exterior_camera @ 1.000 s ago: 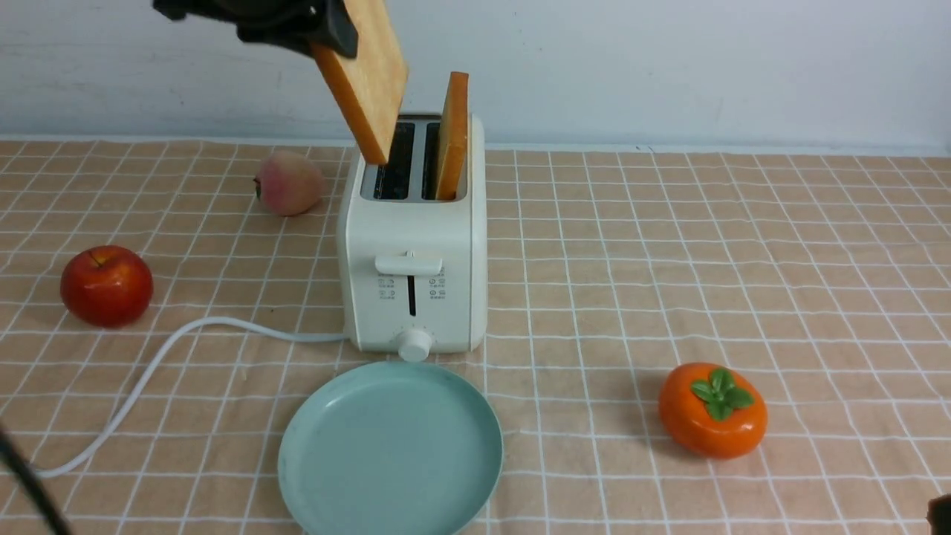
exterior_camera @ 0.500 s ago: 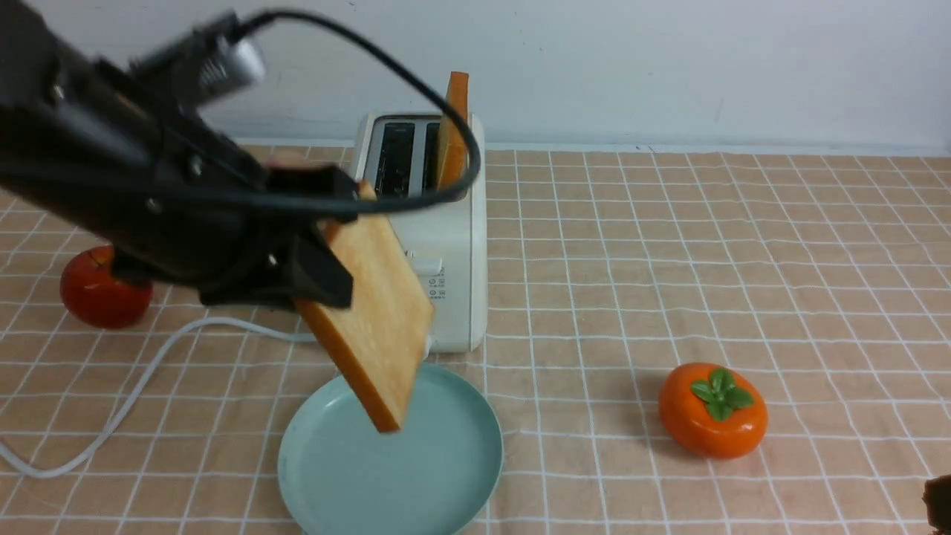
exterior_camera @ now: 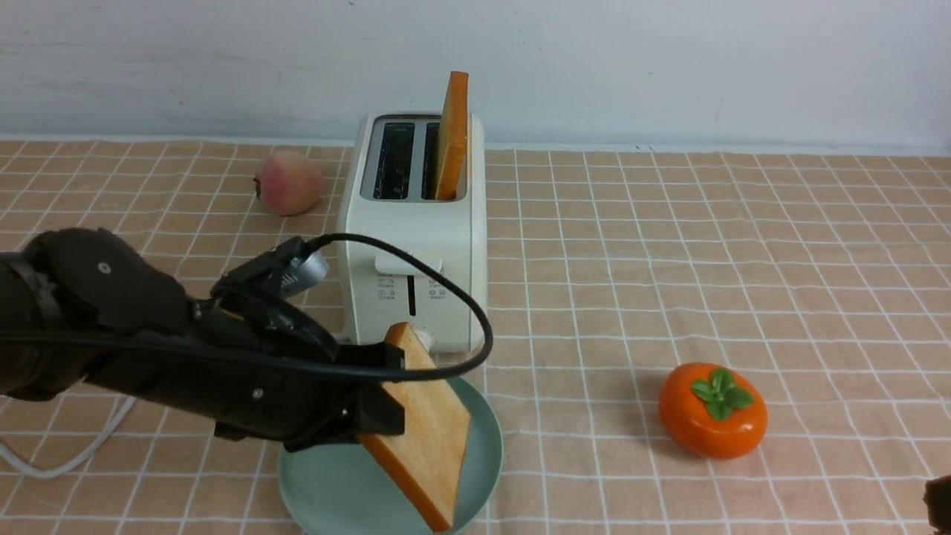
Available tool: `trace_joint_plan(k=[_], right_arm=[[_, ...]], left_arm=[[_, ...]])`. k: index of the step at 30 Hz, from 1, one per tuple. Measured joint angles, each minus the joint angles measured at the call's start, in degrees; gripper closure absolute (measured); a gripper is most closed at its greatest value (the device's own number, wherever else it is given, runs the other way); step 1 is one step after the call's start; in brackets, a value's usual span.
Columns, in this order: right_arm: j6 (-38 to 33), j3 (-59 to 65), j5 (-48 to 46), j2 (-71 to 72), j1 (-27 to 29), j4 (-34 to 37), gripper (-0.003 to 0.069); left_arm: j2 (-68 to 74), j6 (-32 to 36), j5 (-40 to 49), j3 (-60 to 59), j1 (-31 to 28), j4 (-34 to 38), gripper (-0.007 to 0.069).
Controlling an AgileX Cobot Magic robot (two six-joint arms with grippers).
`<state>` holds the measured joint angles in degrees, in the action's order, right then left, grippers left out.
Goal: Take toasted bread from bread machine on light coffee tablecloth place on plate.
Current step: 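Place the slice of bread on the plate with the left gripper, then grasp the toast slice in the toaster and pull it up out of the slot with the right gripper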
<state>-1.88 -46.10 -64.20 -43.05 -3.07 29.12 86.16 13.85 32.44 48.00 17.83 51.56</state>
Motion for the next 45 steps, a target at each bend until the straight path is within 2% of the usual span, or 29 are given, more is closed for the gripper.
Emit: trace_joint_plan(k=[3,5,8,9,11,15,16,17,20,23,25,26,27,32,35,36,39,43,44,45], right_arm=[[0.0,0.0,0.3,0.0,0.0,0.0,0.0599],[0.0,0.0,1.4,0.0,0.0,-0.2,0.0593],[0.0,0.0,3.1,0.0,0.0,-1.1,0.0581],[0.0,0.0,3.7,0.0,0.0,-1.7,0.0572],[0.0,-0.4,4.0,-0.4,0.0,-2.3,0.0559],[0.0,-6.8,3.0,-4.3,0.0,-2.8,0.0479],[0.0,-9.0,2.7,-5.9,-0.1,-2.8,0.0456],[0.0,-9.5,2.7,-6.2,0.0,-2.8,0.0456],[-1.4,-17.5,2.8,-14.7,-1.5,3.2,0.0398],[-5.0,-21.3,4.0,-22.3,-7.3,8.2,0.0394],[-5.8,-23.5,6.4,-27.2,-12.1,9.4,0.0394],[-5.8,-23.7,7.1,-28.2,-12.6,9.4,0.0394],[-5.5,-25.8,9.7,-31.7,-16.4,9.5,0.0394],[-3.1,-37.7,18.5,-43.7,-22.8,3.7,0.0386],[-2.5,-44.4,21.2,-49.4,-23.3,1.0,0.0372],[-1.5,-49.3,22.2,-53.6,-23.5,0.0,0.0354],[-0.4,-55.9,22.9,-59.6,-23.5,-0.7,0.0315],[0.1,-64.2,23.8,-67.7,-23.5,-1.5,0.0218],[0.1,-64.5,23.9,-68.3,-23.5,-1.5,0.0214],[0.1,-66.7,25.4,-70.7,-23.5,-2.2,0.0173]], left_arm=[[1.2,0.1,-0.9,0.0,0.0,0.6,0.0388],[1.2,0.2,-0.9,0.0,0.0,-1.8,0.0298],[0.5,-1.7,-0.8,0.0,0.0,-7.1,0.0270],[0.0,-4.1,-0.6,0.0,-0.3,-11.2,0.0272],[-0.7,-7.3,-0.2,0.0,-0.7,-15.3,0.0283],[-5.5,-23.2,1.2,0.0,-2.8,-32.7,0.0372],[-7.0,-26.0,1.6,0.0,-3.1,-36.8,0.0391],[-7.3,-26.7,1.9,0.0,-3.1,-37.7,0.0400],[-14.0,-37.5,6.8,0.0,-3.3,-51.1,0.0490],[-20.4,-42.1,9.3,-0.6,-3.3,-56.6,0.0562],[-27.0,-43.2,9.9,-1.7,-3.3,-58.4,0.0603],[-27.8,-43.3,9.9,-2.0,-3.3,-58.5,0.0611],[-33.3,-43.6,10.5,-3.2,-3.3,-58.9,0.0635],[-53.8,-43.8,13.2,-9.7,-3.3,-58.7,0.0638],[-63.0,-43.8,14.3,-13.0,-3.3,-58.7,0.0638],[-69.9,-43.8,14.6,-14.9,-3.3,-58.7,0.0638],[-76.7,-43.8,14.8,-16.5,-3.3,-58.7,0.0638],[-83.9,-43.8,16.8,-17.4,-3.3,-58.8,0.0638],[-84.0,-43.8,16.9,-17.4,-3.3,-58.8,0.0638],[-84.8,-43.8,17.9,-17.5,-3.3,-58.8,0.0638]])
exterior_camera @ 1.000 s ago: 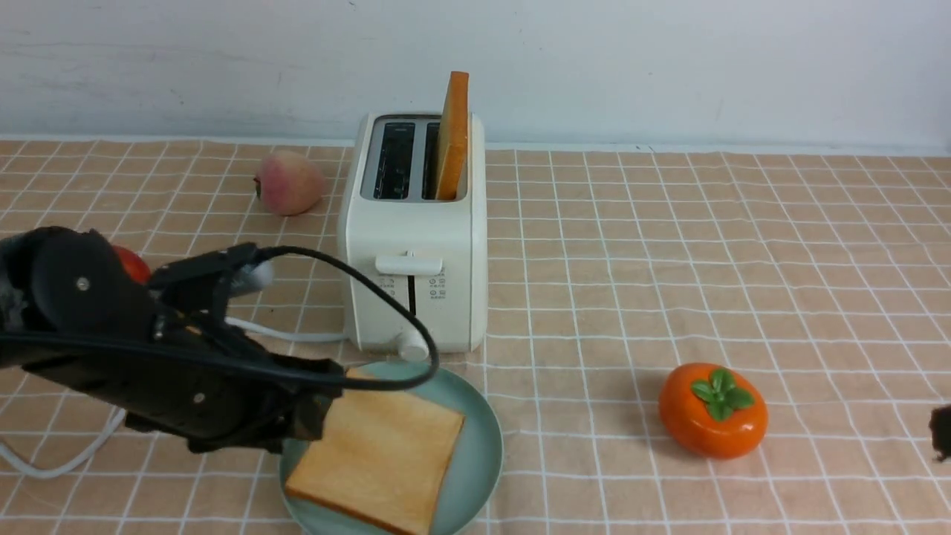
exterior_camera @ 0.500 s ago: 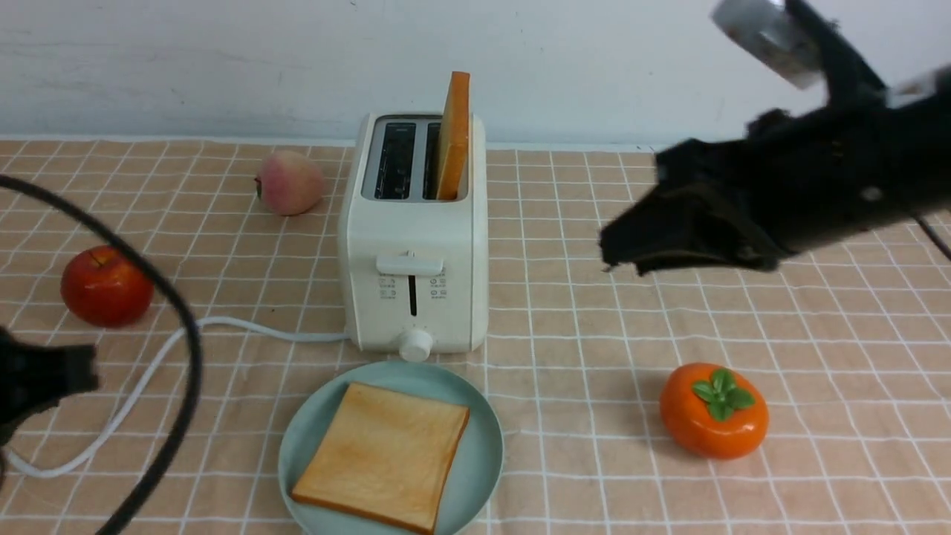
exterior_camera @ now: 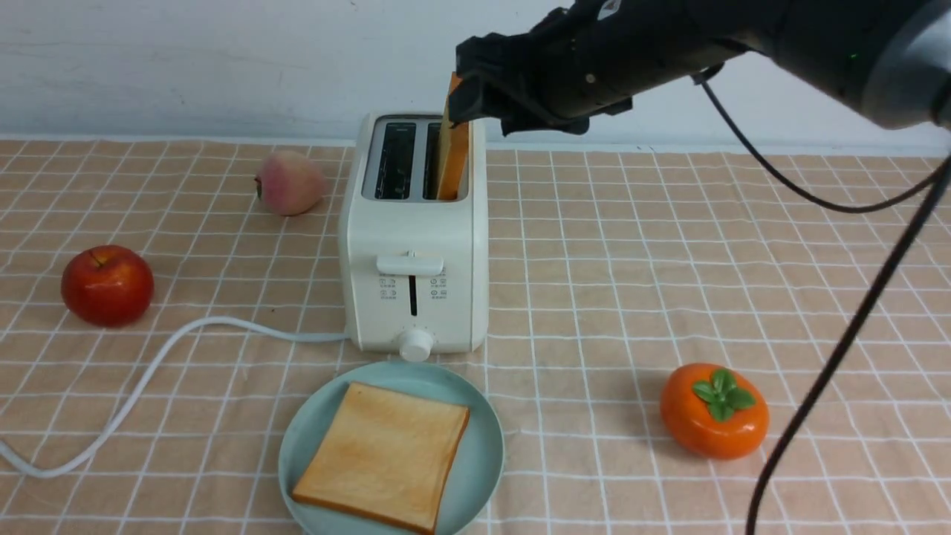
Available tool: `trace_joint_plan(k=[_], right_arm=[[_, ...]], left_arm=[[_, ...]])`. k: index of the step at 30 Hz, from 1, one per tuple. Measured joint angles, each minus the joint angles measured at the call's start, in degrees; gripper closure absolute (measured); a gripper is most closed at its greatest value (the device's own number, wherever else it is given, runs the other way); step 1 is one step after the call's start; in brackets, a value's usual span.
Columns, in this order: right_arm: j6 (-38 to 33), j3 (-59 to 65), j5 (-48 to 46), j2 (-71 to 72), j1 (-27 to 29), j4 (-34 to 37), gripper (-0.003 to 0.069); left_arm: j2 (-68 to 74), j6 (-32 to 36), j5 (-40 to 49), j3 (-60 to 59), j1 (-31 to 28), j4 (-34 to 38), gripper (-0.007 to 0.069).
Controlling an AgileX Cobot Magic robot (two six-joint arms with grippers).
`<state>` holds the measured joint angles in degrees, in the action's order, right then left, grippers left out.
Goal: Take toasted bread from bread machine on light coffee tablecloth place on plate.
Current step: 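Grasp the toast slice in the toaster and pull it up out of the slot with the right gripper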
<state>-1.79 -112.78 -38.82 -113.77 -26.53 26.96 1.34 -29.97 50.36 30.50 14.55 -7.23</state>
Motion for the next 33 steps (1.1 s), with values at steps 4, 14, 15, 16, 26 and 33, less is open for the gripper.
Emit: trace_joint_plan(k=[4,14,15,16,26,33], right_arm=[[0.2,-1.3,5.1,-3.4,0.0,-1.3,0.0127],[0.2,-1.4,10.3,-6.4,-0.1,0.8,0.0472],[0.2,-1.4,10.2,-5.8,-0.1,0.8,0.0529],[-0.1,-1.4,10.0,-4.7,-0.1,0.5,0.0599],[-3.6,-2.1,8.3,15.3,-0.1,-8.5,0.0659],[-4.1,-2.3,4.2,11.6,-0.1,-9.4,0.0476]], left_arm=[[-0.1,0.0,2.5,-0.1,0.0,1.1,0.0638],[-0.1,0.6,5.9,-0.1,0.0,2.8,0.0638],[-0.1,0.6,5.9,-0.1,0.0,2.8,0.0638],[-0.1,0.6,6.0,-0.1,0.0,2.8,0.0638],[-0.1,0.6,6.0,-0.1,0.0,3.0,0.0638],[-0.1,0.7,6.0,-0.1,0.0,3.0,0.0638]])
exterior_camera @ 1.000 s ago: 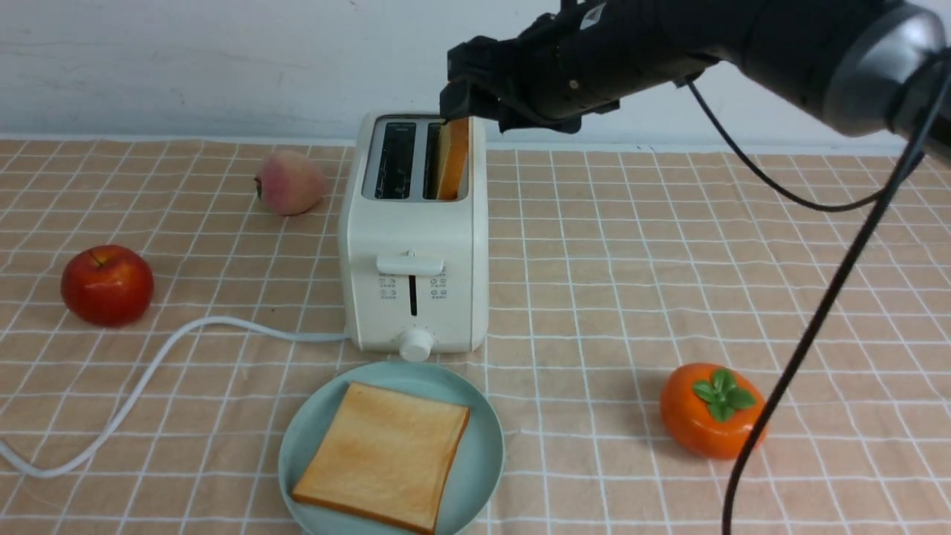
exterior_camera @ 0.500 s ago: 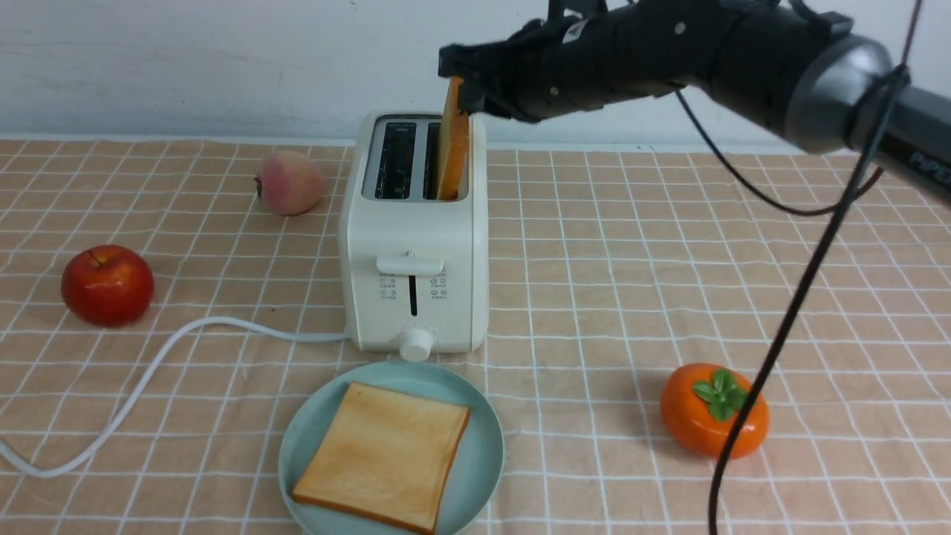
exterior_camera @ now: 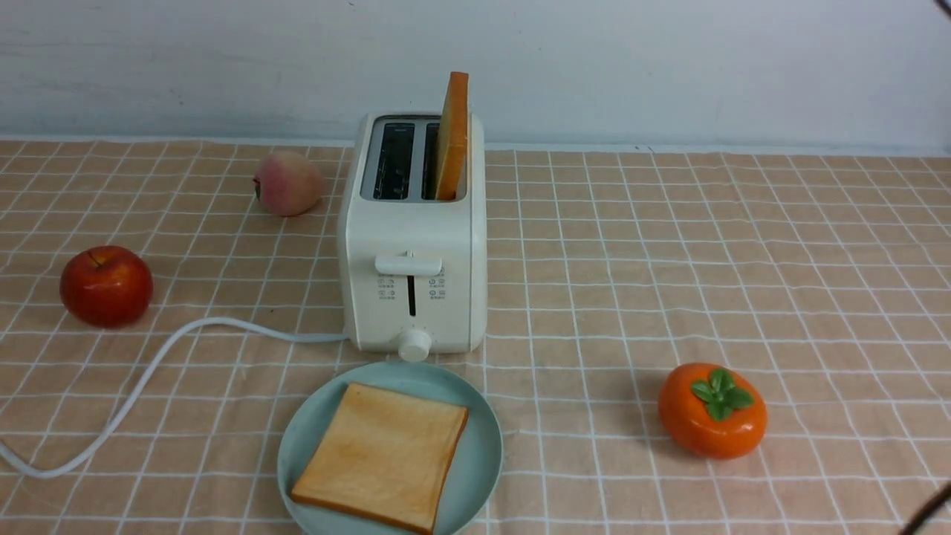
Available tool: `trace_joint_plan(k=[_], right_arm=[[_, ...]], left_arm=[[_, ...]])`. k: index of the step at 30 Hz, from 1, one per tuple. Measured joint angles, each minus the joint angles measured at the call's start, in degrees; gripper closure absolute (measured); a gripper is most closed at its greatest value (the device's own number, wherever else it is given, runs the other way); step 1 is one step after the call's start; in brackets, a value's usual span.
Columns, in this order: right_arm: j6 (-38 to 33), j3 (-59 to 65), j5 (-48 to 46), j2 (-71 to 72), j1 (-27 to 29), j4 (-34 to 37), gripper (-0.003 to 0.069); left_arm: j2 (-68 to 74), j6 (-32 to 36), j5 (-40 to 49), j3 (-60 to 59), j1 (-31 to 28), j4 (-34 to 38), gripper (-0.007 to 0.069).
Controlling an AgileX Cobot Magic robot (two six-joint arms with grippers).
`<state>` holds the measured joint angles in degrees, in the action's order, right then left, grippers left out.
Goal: Take toasted bread from bread machine on light coffee tablecloth place on plate.
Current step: 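Grasp the toast slice in the toaster and pull it up out of the slot with the right gripper, then place the held slice of bread on top of the slice on the plate with the right gripper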
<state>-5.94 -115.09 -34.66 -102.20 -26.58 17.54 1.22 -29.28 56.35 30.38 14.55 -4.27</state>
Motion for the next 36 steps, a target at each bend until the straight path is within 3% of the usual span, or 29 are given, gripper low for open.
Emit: trace_joint_plan(k=[3,4,6,8,12,14,17,19,20,21,25,31,36], right_arm=[[0.0,0.3,0.5,-6.0,0.0,1.4,0.0312],[0.2,0.3,0.6,-6.5,0.0,1.7,0.0300],[2.3,0.4,2.6,-11.6,0.0,3.4,0.0153],[3.1,0.4,4.2,-14.5,0.0,4.5,0.0064],[3.9,0.4,6.3,-19.3,0.0,5.7,-0.0011],[4.0,0.4,6.5,-21.3,0.0,6.9,0.0006],[3.9,0.4,6.1,-22.5,-0.1,8.3,0.0125],[2.0,0.1,4.7,-21.8,0.0,7.7,0.0363],[1.7,-0.1,4.6,-21.7,0.0,7.8,0.0389],[0.9,-1.2,2.6,-20.2,0.0,7.8,0.0557],[0.1,-4.1,-0.7,-15.3,0.0,6.9,0.0557],[-0.6,-8.8,-4.6,3.0,0.0,6.7,0.0552],[-0.7,-9.2,-19.0,11.7,0.0,2.9,0.0552]], left_arm=[[0.0,0.0,0.8,0.0,0.0,0.0,0.0638],[0.0,0.0,0.8,0.0,0.0,0.0,0.0638],[0.0,0.1,1.6,-0.1,0.0,0.0,0.0638],[0.0,0.2,2.5,-0.1,0.0,-0.1,0.0638],[0.0,0.2,4.6,-0.1,0.0,-0.7,0.0638],[0.0,0.2,6.0,-0.1,0.0,-0.7,0.0638],[0.0,0.2,7.3,-0.1,0.0,-0.7,0.0638],[0.0,0.2,7.5,-0.1,0.0,-0.8,0.0638],[0.0,0.2,7.5,-0.1,0.0,-0.8,0.0638],[0.0,0.2,7.6,-0.1,0.0,-0.9,0.0638],[0.0,0.2,7.7,-0.1,0.0,-1.0,0.0638],[0.0,0.2,7.4,-0.1,0.0,-1.4,0.0638],[0.0,0.2,6.7,-0.1,0.0,-1.7,0.0638]])
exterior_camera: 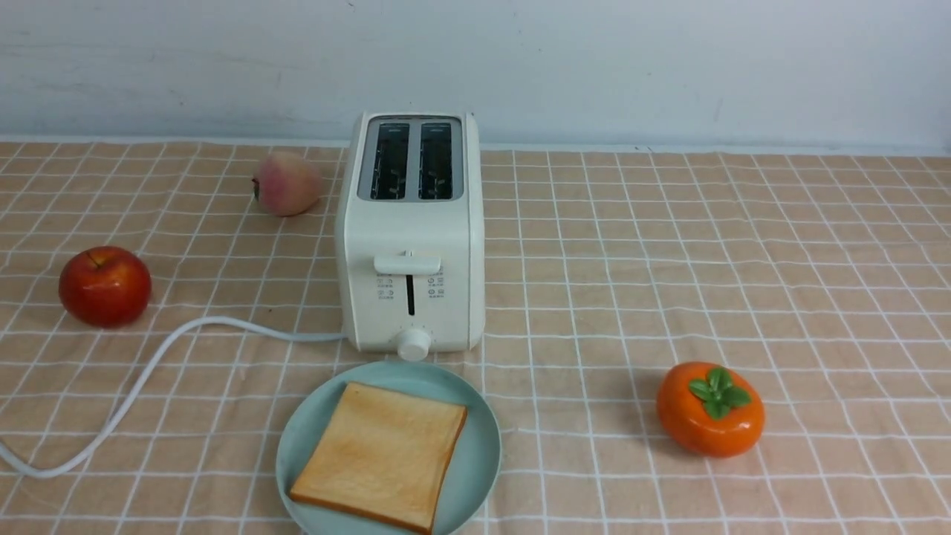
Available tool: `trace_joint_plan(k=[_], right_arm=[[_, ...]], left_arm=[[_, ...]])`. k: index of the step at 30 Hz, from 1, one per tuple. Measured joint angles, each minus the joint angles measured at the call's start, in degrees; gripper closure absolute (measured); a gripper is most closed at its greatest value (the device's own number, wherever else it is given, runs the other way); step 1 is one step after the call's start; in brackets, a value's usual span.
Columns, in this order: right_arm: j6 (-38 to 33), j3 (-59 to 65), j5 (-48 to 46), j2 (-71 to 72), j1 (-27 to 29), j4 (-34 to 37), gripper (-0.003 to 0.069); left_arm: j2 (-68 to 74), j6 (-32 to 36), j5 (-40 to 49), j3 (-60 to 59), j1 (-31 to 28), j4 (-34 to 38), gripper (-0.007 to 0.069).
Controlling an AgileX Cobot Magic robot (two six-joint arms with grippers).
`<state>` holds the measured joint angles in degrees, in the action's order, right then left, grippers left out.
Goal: Take toasted bread from bread machine on light coffee tablecloth place on plate.
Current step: 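Place the held slice of bread on top of the slice on the plate with the right gripper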
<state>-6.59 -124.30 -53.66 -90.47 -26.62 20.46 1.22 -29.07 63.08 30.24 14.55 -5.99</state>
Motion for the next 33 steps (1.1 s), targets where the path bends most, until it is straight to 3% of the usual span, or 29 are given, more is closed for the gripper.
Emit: trace_joint_plan(k=[4,8,10,12,13,14,18,23,29,33], right_arm=[[-1.2,1.7,-15.0,2.5,0.0,-1.6,0.0552],[-3.3,7.2,-18.7,3.1,0.0,1.5,0.0552],[-5.6,12.6,-18.7,3.4,0.0,6.5,0.0552],[-12.6,23.7,-18.7,3.0,0.0,17.0,0.0552],[-12.6,23.7,-18.7,2.9,0.0,17.8,0.0552],[-16.4,30.2,-18.3,2.2,0.0,24.0,0.0552],[-25.4,43.4,-10.4,-0.5,0.0,36.4,0.0552],[-35.9,51.6,-1.1,-6.0,-0.1,45.9,0.0552],[-37.9,52.1,2.3,-14.1,-1.2,53.2,0.0533],[-37.9,52.1,6.1,-18.2,-1.7,55.2,0.0412]], left_arm=[[0.0,0.0,-0.5,0.0,0.0,-0.2,0.0638],[0.0,0.0,-0.7,0.0,0.0,-0.2,0.0637],[0.0,0.0,-0.7,0.0,0.0,-0.2,0.0637],[0.0,0.0,-0.8,0.0,0.0,-0.2,0.0637],[0.0,0.0,-0.8,0.0,0.0,-0.2,0.0637],[0.0,0.0,-0.8,0.0,0.0,-0.2,0.0637],[0.0,0.0,-0.9,0.0,0.0,-0.2,0.0637],[0.0,0.0,-0.9,0.0,0.0,-0.2,0.0637],[0.0,-0.1,-0.9,0.0,0.0,-0.1,0.0637],[0.0,0.0,-0.9,0.0,0.0,0.0,0.0637]])
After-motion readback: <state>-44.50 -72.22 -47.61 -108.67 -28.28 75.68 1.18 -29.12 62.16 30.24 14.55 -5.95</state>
